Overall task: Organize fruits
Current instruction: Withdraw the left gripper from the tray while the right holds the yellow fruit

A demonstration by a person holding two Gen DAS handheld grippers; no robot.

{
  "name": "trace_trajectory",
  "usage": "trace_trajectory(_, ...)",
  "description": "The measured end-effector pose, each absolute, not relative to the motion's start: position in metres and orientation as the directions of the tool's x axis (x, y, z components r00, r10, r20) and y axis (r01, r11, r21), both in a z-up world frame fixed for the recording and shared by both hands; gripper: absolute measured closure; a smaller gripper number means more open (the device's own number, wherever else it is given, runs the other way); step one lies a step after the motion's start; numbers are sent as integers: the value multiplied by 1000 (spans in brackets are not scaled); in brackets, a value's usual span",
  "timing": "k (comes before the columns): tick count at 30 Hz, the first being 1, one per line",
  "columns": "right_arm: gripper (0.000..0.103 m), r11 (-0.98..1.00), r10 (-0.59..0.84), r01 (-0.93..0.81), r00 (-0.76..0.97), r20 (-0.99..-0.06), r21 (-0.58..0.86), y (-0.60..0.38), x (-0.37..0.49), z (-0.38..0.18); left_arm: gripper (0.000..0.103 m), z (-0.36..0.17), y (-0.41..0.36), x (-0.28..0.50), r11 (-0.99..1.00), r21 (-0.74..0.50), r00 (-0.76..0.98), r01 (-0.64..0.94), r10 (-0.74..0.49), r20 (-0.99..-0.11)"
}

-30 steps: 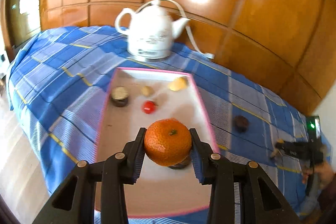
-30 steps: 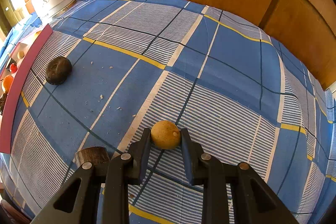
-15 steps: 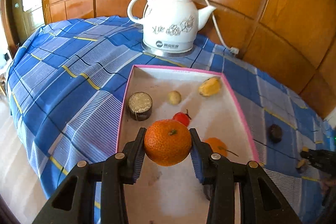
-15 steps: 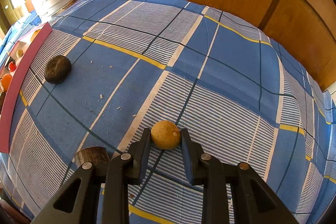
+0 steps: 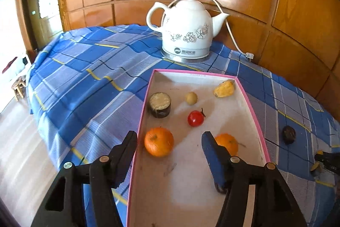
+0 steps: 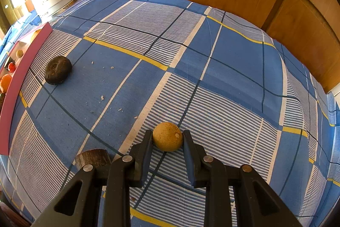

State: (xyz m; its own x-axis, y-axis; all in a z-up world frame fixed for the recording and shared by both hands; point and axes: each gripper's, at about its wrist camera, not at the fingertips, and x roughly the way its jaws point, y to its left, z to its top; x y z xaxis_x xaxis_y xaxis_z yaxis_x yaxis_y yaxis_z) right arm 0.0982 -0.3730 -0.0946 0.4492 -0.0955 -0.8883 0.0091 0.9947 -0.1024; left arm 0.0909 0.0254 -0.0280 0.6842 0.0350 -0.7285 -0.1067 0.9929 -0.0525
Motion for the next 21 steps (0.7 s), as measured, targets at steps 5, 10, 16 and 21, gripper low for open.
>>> trace_trajectory(5, 75, 994, -103, 10, 452, -886, -111, -373, 98, -95, 26, -18, 18, 64, 994, -38, 716, -105, 49, -697)
trace_trajectory(10, 75, 993, -109, 12, 457, -883, -116, -371, 96, -94, 16, -10, 11, 46, 996, -30, 738, -80, 39, -674)
trace_trajectory(16, 75, 993, -112, 14, 462, -880, -119, -370, 95, -94, 4, -3, 5, 35, 997, -32, 755, -69, 31, -655)
trace_trajectory(21, 75, 993, -112, 14, 463, -879, -119, -370, 95, -94, 1, -2, 4, 32, 997, -34, 751, -71, 31, -659)
